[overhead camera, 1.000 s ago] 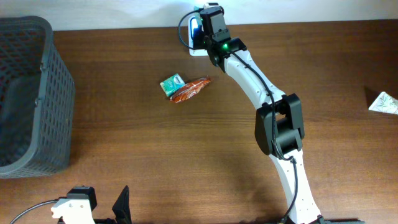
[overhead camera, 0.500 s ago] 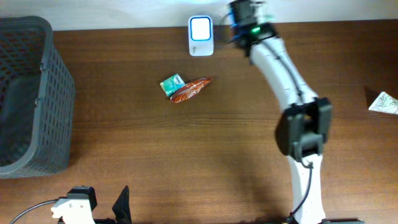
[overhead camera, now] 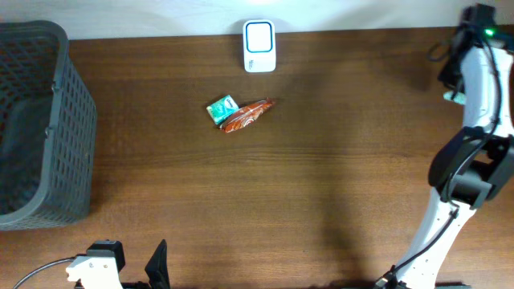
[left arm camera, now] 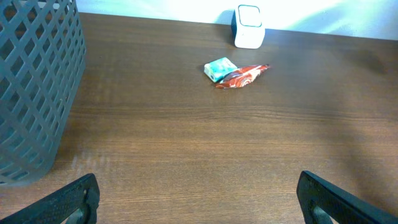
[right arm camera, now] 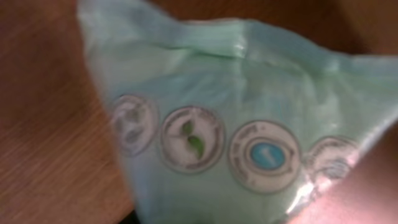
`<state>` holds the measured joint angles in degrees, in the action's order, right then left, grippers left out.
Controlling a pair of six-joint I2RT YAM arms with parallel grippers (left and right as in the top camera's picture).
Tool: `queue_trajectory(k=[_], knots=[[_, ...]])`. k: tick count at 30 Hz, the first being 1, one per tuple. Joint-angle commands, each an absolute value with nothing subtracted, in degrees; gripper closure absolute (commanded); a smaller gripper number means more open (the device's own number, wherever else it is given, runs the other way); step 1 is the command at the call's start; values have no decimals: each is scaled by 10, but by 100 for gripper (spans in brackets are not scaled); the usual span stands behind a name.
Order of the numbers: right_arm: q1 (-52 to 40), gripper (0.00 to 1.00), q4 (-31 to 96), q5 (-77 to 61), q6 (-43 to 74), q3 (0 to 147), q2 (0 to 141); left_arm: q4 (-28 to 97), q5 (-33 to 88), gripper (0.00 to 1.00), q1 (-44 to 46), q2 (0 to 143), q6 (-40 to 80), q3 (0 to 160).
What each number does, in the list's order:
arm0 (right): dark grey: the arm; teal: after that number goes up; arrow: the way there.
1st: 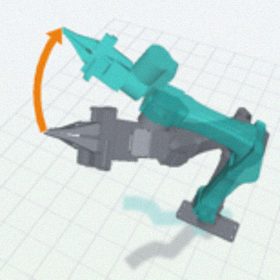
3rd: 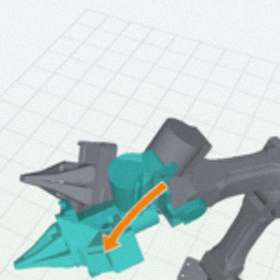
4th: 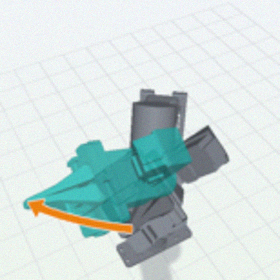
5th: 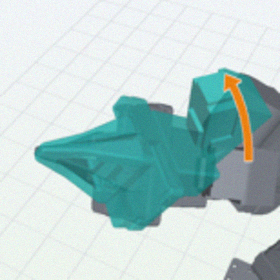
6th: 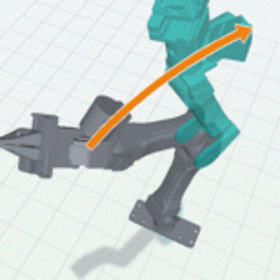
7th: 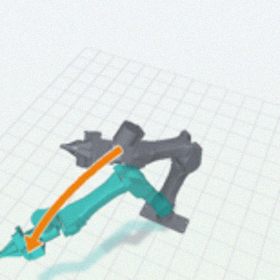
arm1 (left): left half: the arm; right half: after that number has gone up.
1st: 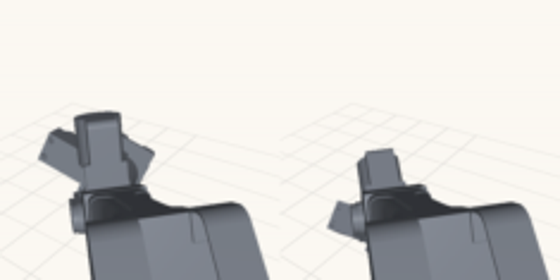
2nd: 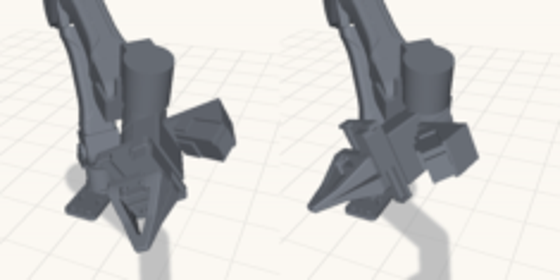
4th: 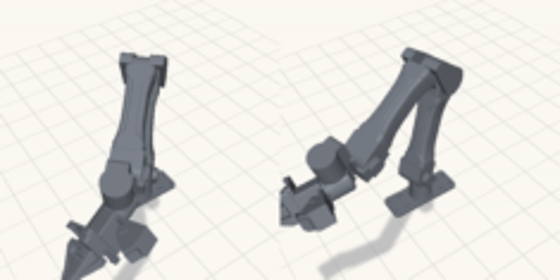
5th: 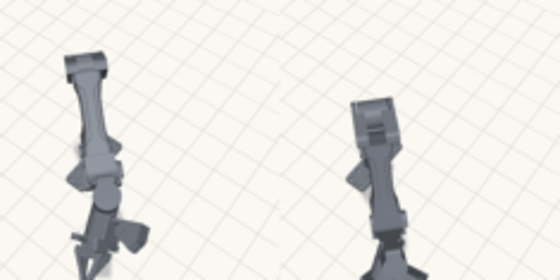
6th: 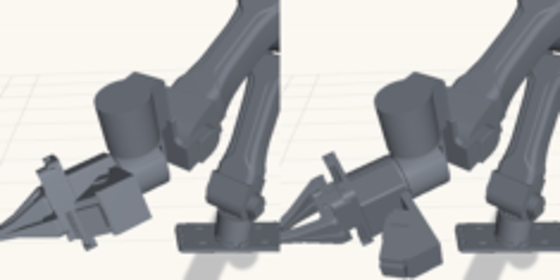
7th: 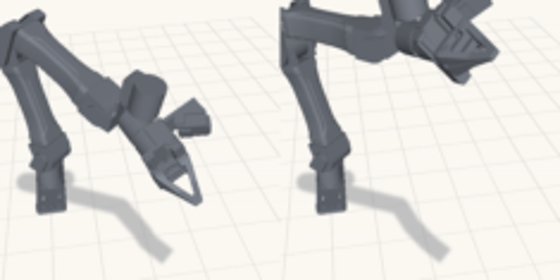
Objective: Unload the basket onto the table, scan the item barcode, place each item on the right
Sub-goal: 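Carry the wipes pack to the right table edge and release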
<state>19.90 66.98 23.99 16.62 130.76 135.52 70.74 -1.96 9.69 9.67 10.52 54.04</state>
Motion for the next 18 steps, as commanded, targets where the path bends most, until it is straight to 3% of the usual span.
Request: queue_trajectory(k=[1,3,8,18], knots=[[228,15,669,140,170,1310,1382,707,-24,1,96,93,107,539],[235,1,672,137,170,1310,1389,707,-24,1,96,93,107,539],[232,1,674,111,170,1310,1397,707,-24,1,96,93,107,539],[154,1,702,-215,163,1310,1398,707,-24,1,96,93,107,539]])
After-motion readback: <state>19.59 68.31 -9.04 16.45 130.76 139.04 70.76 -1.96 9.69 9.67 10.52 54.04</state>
